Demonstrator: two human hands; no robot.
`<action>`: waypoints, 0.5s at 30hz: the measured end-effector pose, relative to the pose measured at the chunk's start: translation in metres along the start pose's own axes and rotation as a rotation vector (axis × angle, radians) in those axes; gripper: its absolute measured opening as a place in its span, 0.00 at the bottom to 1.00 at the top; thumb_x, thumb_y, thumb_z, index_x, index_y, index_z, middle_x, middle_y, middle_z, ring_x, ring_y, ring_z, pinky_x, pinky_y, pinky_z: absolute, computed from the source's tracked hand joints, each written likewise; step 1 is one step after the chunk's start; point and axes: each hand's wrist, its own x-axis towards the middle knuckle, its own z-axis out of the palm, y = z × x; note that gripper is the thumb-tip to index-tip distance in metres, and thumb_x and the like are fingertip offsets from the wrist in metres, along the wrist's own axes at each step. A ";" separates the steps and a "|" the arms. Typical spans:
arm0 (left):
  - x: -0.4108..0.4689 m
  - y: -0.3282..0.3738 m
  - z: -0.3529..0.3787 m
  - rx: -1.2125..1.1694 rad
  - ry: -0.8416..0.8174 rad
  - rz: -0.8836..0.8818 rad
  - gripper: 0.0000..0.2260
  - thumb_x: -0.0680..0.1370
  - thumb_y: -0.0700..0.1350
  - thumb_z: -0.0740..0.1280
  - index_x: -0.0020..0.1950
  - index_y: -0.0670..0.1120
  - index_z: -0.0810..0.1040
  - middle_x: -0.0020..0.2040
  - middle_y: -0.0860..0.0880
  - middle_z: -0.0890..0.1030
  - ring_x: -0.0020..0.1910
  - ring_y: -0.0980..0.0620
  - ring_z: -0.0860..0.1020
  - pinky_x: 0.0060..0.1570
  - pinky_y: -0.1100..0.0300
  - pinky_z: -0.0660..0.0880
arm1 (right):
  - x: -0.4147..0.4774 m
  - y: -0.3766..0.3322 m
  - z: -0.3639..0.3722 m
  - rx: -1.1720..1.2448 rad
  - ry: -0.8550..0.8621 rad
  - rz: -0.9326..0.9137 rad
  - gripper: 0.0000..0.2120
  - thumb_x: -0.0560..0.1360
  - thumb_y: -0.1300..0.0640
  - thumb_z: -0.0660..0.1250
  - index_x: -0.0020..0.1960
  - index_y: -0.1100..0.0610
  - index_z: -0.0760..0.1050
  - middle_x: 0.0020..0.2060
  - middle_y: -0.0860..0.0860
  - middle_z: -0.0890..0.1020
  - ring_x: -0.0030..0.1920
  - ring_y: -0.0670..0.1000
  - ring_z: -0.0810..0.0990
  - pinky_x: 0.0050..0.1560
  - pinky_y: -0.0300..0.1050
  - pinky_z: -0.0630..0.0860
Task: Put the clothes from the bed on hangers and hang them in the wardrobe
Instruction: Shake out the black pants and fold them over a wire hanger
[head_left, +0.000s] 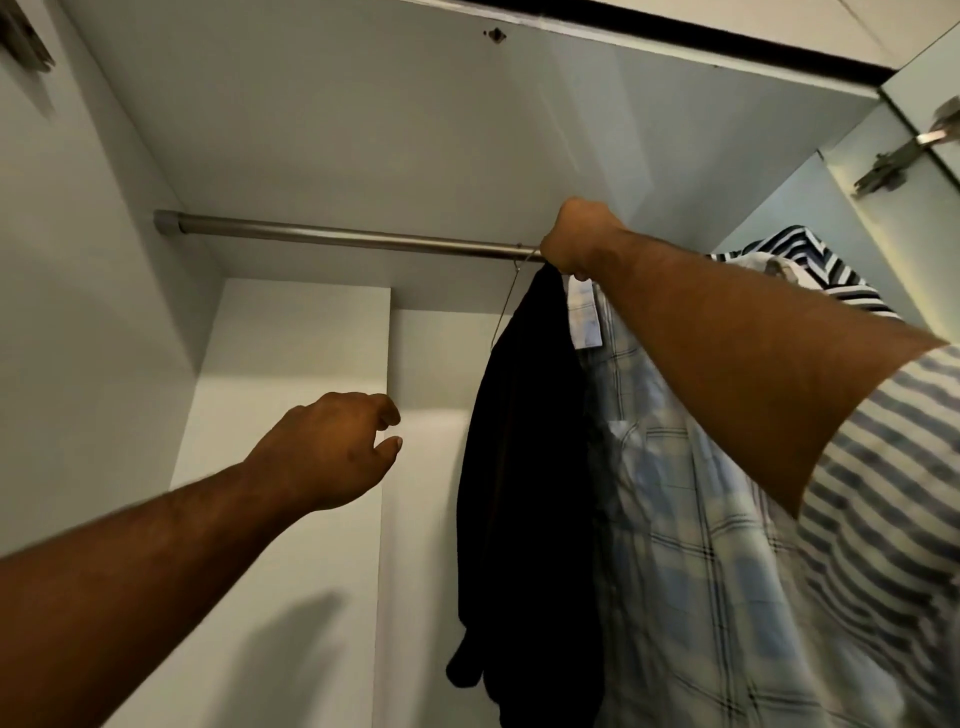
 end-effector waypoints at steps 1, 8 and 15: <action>-0.003 -0.002 0.000 -0.003 -0.013 0.002 0.16 0.83 0.56 0.61 0.69 0.55 0.73 0.65 0.58 0.77 0.65 0.54 0.75 0.62 0.55 0.73 | -0.003 -0.001 -0.001 0.016 0.007 0.006 0.05 0.77 0.62 0.65 0.43 0.60 0.72 0.44 0.58 0.77 0.43 0.59 0.79 0.42 0.49 0.77; -0.033 -0.010 0.011 -0.028 -0.083 0.003 0.16 0.83 0.56 0.60 0.70 0.55 0.72 0.65 0.58 0.77 0.65 0.54 0.75 0.61 0.54 0.73 | -0.037 -0.003 -0.001 -0.048 -0.003 -0.012 0.10 0.80 0.54 0.63 0.54 0.60 0.77 0.49 0.58 0.79 0.46 0.59 0.77 0.51 0.50 0.78; -0.057 0.009 0.030 -0.063 -0.122 0.042 0.18 0.83 0.56 0.59 0.72 0.54 0.70 0.68 0.56 0.76 0.68 0.53 0.73 0.63 0.53 0.71 | -0.096 0.020 0.016 -0.007 -0.097 0.031 0.15 0.79 0.48 0.63 0.55 0.59 0.73 0.48 0.55 0.79 0.43 0.54 0.78 0.44 0.45 0.73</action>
